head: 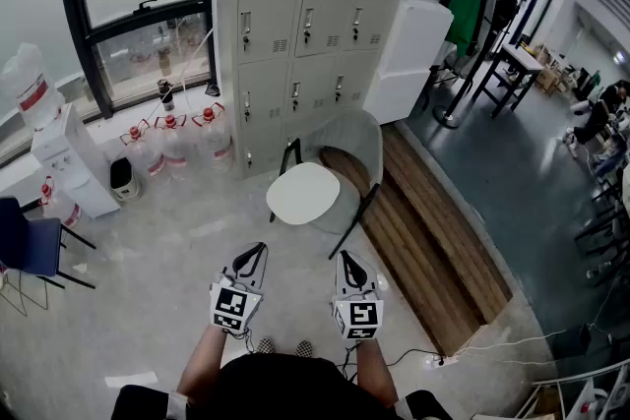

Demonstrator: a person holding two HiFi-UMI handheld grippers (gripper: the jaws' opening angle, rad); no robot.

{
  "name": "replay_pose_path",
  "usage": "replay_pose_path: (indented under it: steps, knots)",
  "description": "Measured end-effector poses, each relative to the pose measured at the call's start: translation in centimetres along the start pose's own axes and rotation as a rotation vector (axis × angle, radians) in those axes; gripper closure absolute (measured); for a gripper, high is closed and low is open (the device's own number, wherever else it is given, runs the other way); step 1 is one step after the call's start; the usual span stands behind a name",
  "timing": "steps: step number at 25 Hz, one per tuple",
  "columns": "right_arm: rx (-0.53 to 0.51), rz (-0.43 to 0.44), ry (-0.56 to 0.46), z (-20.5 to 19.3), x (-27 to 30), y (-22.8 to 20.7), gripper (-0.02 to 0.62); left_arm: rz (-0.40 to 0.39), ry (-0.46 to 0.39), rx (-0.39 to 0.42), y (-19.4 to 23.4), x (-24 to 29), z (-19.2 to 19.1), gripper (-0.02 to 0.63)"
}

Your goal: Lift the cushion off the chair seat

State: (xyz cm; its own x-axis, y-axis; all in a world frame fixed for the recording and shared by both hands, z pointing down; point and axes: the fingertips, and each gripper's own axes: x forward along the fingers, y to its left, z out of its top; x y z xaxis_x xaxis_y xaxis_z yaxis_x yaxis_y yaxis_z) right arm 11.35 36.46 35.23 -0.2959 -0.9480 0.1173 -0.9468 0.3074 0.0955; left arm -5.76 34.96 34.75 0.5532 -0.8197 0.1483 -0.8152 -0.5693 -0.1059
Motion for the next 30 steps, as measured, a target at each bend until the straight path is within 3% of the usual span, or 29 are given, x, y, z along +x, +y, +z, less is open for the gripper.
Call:
replay_pose_path:
  steps: [12,30]
  knots:
    - [0.025,0.023,-0.009,-0.4,0.8,0.9,0.566,-0.013,0.008,-0.007,0.2,0.1,-0.5,0.583]
    - [0.02,-0.011,0.006,0.0,4.8,5.3,0.566,-0.009,0.005,-0.075,6.5,-1.4,-2.6,0.583]
